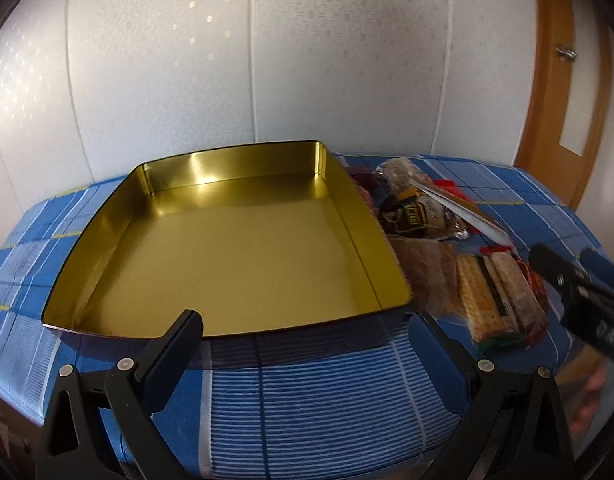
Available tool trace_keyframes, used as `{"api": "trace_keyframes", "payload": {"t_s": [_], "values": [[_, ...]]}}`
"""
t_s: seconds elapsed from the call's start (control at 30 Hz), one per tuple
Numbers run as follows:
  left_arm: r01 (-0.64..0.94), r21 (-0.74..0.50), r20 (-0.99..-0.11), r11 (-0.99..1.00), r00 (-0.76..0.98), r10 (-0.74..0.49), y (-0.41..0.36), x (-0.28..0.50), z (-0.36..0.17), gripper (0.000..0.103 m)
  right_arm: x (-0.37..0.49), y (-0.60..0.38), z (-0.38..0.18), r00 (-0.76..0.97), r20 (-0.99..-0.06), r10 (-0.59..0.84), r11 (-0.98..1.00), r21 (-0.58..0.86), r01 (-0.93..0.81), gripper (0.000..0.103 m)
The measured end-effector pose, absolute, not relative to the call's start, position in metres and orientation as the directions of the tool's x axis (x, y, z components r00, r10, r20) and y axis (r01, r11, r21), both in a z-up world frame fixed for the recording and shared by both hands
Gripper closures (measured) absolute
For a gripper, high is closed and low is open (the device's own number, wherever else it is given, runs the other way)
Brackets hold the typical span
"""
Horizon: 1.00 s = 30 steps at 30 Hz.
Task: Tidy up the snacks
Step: 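Grasp the granola bar with the left gripper while the right gripper grasps the red candy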
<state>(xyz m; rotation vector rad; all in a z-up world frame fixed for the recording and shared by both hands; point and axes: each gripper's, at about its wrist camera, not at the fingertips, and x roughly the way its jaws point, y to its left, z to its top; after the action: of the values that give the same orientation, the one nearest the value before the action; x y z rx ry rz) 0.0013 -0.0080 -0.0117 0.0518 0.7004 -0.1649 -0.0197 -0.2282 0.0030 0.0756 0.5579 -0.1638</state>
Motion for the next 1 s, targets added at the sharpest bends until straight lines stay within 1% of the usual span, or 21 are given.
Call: {"api": "trace_keyframes", "payload": {"t_s": [0.1,0.17,0.2,0.3,0.33,0.37,0.43,0.47,0.53,0.67,0.73,0.8,0.9,1.0], "values": [[0.213,-0.009,-0.627,0.977,0.76,-0.171,-0.013,-0.005,-0.011,0.0,-0.017,-0.248,-0.002,0.803,-0.574,-0.158,0.973,0.05,0.227,0.0],[0.242,0.005,-0.606,0.97,0.772,-0.19,-0.018,-0.011,-0.008,0.0,-0.013,-0.263,-0.007,0.768,-0.618,-0.168,0.961,0.071,0.267,0.0],[0.254,0.017,-0.596,0.967,0.779,-0.194,-0.021,-0.013,-0.007,0.0,-0.012,-0.271,-0.011,0.752,-0.638,-0.163,0.957,0.083,0.278,0.002],[0.29,0.046,-0.58,0.956,0.787,-0.21,-0.031,-0.019,-0.006,0.0,-0.01,-0.282,-0.017,0.736,-0.668,-0.114,0.952,0.137,0.273,0.015],[0.297,0.051,-0.581,0.954,0.786,-0.213,-0.033,-0.019,-0.006,0.0,-0.009,-0.283,-0.018,0.733,-0.672,-0.101,0.954,0.145,0.263,0.017],[0.306,0.051,-0.583,0.951,0.782,-0.22,-0.035,-0.02,-0.007,0.0,-0.008,-0.283,-0.019,0.732,-0.675,-0.093,0.957,0.142,0.253,0.018],[0.323,0.038,-0.589,0.946,0.772,-0.24,-0.036,-0.019,-0.007,0.0,-0.007,-0.281,-0.019,0.725,-0.681,-0.1,0.962,0.12,0.245,0.026],[0.33,0.026,-0.592,0.944,0.766,-0.251,-0.037,-0.019,-0.007,0.0,-0.006,-0.28,-0.02,0.721,-0.685,-0.101,0.963,0.114,0.243,0.027],[0.342,0.011,-0.596,0.94,0.757,-0.268,-0.037,-0.02,-0.008,0.0,-0.003,-0.281,-0.023,0.71,-0.698,-0.089,0.964,0.119,0.237,0.035],[0.357,-0.006,-0.597,0.934,0.748,-0.29,-0.039,-0.024,-0.008,0.0,0.007,-0.282,-0.035,0.654,-0.749,-0.101,0.965,0.087,0.249,0.046],[0.363,-0.003,-0.598,0.932,0.746,-0.293,-0.041,-0.026,-0.008,0.0,0.012,-0.283,-0.042,0.626,-0.776,-0.082,0.966,0.092,0.241,0.053],[0.372,0.0,-0.6,0.928,0.743,-0.298,-0.043,-0.027,-0.009,0.0,0.013,-0.286,-0.042,0.624,-0.778,-0.075,0.967,0.097,0.237,0.054],[0.383,-0.005,-0.608,0.924,0.732,-0.307,-0.046,-0.027,-0.011,0.0,0.016,-0.289,-0.042,0.615,-0.783,-0.093,0.971,0.066,0.231,0.061],[0.388,-0.021,-0.627,0.922,0.713,-0.314,-0.049,-0.024,-0.014,0.0,0.021,-0.296,-0.041,0.607,-0.79,-0.086,0.977,0.053,0.207,0.061]]}}
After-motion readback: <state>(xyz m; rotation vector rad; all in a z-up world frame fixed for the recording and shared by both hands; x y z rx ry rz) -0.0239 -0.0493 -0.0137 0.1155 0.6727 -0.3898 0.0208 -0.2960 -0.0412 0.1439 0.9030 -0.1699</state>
